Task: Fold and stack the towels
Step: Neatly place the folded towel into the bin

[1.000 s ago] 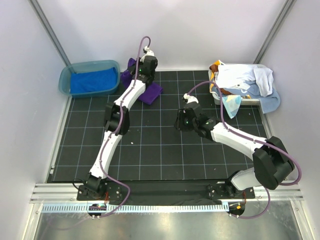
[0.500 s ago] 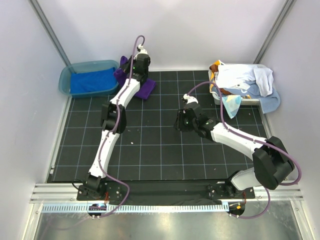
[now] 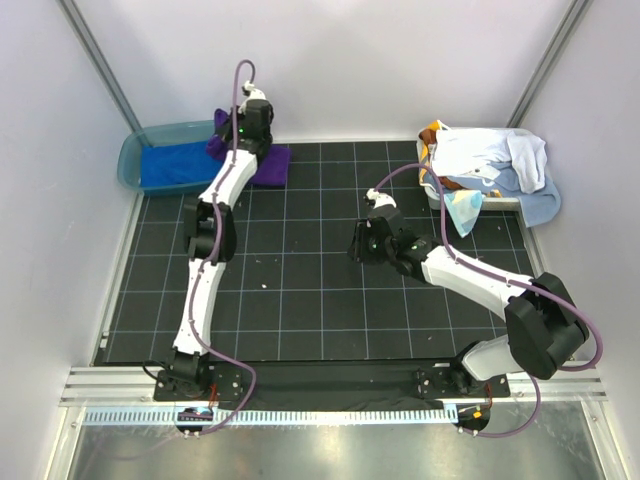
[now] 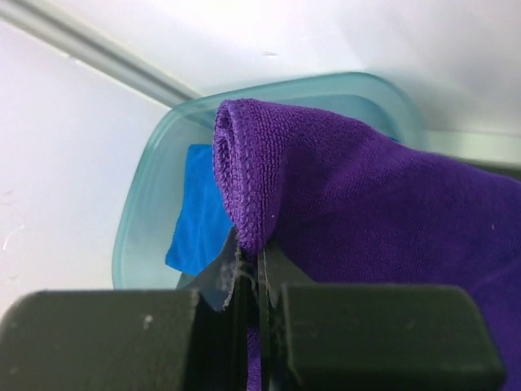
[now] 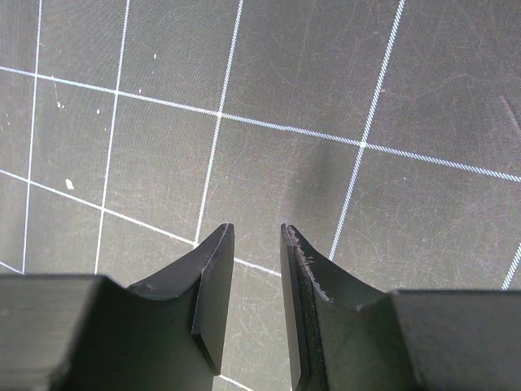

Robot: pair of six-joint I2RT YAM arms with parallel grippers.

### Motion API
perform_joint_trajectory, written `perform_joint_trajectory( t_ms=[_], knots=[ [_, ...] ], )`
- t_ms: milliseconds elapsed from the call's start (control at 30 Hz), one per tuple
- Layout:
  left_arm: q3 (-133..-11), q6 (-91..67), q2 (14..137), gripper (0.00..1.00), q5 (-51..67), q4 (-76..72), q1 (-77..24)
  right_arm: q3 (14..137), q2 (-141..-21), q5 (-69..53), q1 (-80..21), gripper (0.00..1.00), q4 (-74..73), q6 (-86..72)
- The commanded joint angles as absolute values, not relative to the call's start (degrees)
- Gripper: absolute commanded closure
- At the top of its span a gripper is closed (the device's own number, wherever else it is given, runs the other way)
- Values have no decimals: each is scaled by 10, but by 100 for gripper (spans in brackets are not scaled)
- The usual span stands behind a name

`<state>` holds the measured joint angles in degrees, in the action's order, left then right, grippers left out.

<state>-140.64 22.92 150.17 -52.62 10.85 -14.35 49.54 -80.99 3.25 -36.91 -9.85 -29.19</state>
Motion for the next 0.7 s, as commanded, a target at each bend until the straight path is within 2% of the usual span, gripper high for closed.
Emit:
perform_joint_trajectory(
  t_ms=[0,433,667],
  knots=[
    [-1401,188,1434,100,-516,106,-121,494,-791,34,-367,64,-76,-289],
    [-1383,112,1417,100,-451,155,-63,492,-792,31,-367,64,-79,-283],
    [-1379,87,1420,100,-425,162,-33,498,-831,10,-367,64,-62,-286]
  ],
)
